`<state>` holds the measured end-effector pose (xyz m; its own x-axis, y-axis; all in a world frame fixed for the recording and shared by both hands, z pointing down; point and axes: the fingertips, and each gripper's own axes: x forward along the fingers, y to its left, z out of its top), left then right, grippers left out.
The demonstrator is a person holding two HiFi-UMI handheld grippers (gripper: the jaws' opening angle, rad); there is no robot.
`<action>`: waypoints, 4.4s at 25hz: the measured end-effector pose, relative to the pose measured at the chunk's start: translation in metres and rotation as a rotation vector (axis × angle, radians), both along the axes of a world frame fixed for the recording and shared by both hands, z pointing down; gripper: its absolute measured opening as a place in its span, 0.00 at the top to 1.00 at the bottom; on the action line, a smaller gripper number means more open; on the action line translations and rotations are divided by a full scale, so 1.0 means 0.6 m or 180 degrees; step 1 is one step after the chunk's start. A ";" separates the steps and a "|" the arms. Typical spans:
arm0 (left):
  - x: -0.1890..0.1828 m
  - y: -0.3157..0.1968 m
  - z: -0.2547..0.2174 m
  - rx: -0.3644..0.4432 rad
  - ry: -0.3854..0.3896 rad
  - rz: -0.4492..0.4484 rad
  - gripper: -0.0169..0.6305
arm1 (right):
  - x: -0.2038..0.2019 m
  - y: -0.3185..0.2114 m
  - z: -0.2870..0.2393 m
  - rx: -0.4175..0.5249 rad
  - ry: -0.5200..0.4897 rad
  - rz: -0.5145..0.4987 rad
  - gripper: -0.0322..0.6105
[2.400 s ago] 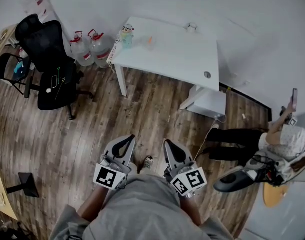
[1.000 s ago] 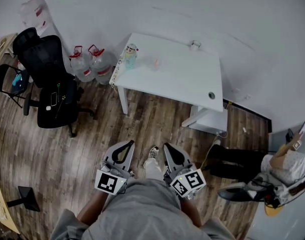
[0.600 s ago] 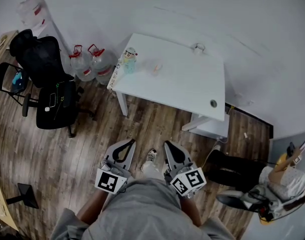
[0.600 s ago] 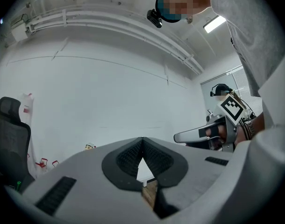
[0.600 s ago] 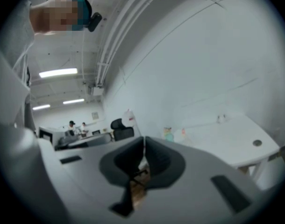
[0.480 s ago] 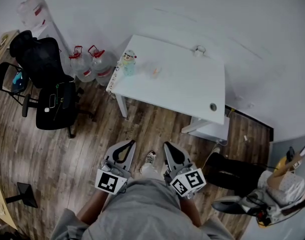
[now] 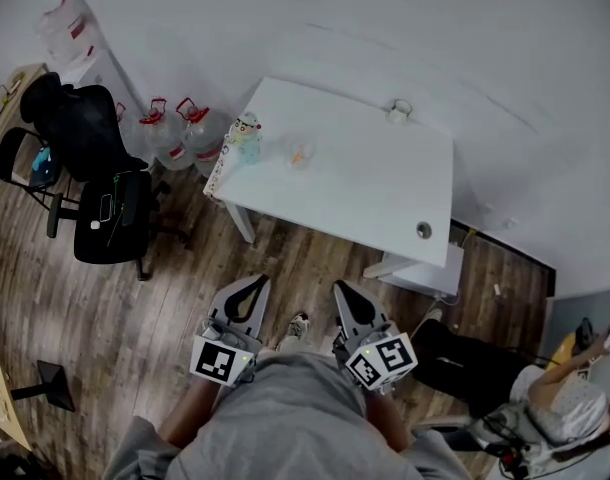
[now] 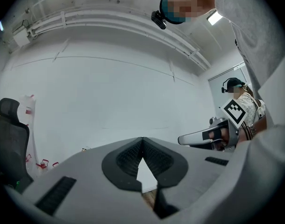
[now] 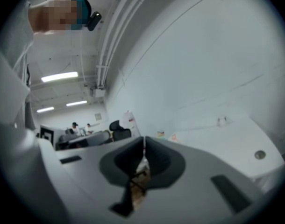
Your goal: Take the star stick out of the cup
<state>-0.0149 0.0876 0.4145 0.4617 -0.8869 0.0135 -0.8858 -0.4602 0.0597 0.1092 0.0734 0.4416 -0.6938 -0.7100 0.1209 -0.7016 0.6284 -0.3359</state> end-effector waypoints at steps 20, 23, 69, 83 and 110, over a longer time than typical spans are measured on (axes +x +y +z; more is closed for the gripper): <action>0.052 -0.114 0.023 -0.0084 -0.0057 0.0092 0.93 | 0.050 -0.090 0.023 -0.0090 -0.0048 0.0094 0.89; 0.049 -0.143 0.025 -0.0099 -0.0036 0.0150 0.93 | 0.048 -0.112 0.028 -0.0137 -0.0020 0.0157 0.89; 0.006 -0.518 0.238 -0.1069 -0.0637 0.0186 0.80 | -0.028 -0.389 0.056 -0.0433 0.0256 0.0564 0.89; 0.005 -0.561 0.328 -0.1564 -0.0802 0.0122 0.77 | -0.009 -0.406 0.074 -0.0562 0.0298 0.0820 0.89; -0.026 -0.584 0.352 -0.1701 -0.0955 0.0068 0.91 | -0.029 -0.434 0.080 -0.0528 0.0233 0.0953 0.89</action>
<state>-0.0307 -0.2630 0.6258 0.3865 -0.7122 0.5860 -0.8907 -0.4532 0.0366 0.0919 -0.1869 0.4896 -0.4430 -0.8472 0.2933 -0.8725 0.3322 -0.3582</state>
